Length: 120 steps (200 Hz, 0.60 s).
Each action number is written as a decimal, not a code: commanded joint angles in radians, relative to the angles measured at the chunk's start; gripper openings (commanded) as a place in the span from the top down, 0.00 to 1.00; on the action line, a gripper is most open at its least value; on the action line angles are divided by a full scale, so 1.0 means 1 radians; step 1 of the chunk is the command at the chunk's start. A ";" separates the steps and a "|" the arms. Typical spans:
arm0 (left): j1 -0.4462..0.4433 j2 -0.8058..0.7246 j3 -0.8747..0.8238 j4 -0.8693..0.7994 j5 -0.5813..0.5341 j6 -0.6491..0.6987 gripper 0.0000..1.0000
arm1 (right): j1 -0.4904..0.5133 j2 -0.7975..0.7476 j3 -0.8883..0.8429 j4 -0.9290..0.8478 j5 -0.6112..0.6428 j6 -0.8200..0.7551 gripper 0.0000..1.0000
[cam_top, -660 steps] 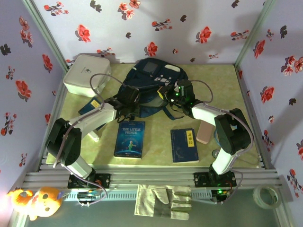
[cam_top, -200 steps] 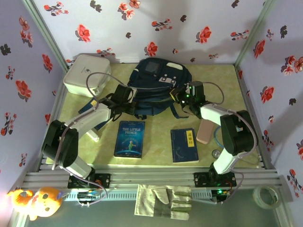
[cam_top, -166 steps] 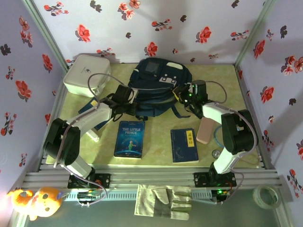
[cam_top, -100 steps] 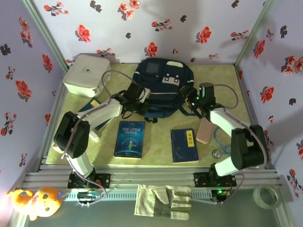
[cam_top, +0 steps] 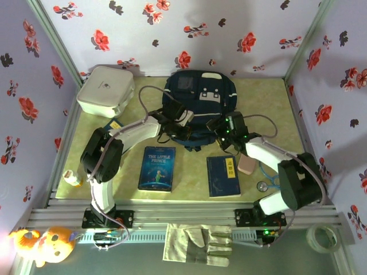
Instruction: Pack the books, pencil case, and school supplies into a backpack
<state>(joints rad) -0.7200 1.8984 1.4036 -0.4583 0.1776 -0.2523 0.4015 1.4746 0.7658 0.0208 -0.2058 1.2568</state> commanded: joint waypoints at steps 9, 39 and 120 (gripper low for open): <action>-0.012 0.019 0.032 -0.045 0.022 -0.007 1.00 | 0.013 0.078 0.044 0.020 0.013 0.043 0.20; -0.012 0.016 0.031 -0.061 0.022 -0.001 1.00 | 0.013 0.120 0.052 0.018 0.062 0.038 0.29; 0.072 -0.038 -0.008 -0.135 0.102 0.075 1.00 | 0.005 0.248 0.127 -0.059 0.194 -0.069 0.59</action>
<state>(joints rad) -0.6968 1.8988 1.4071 -0.5182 0.2127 -0.2256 0.4126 1.6802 0.8482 0.0216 -0.1535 1.2579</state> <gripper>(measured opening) 0.040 0.427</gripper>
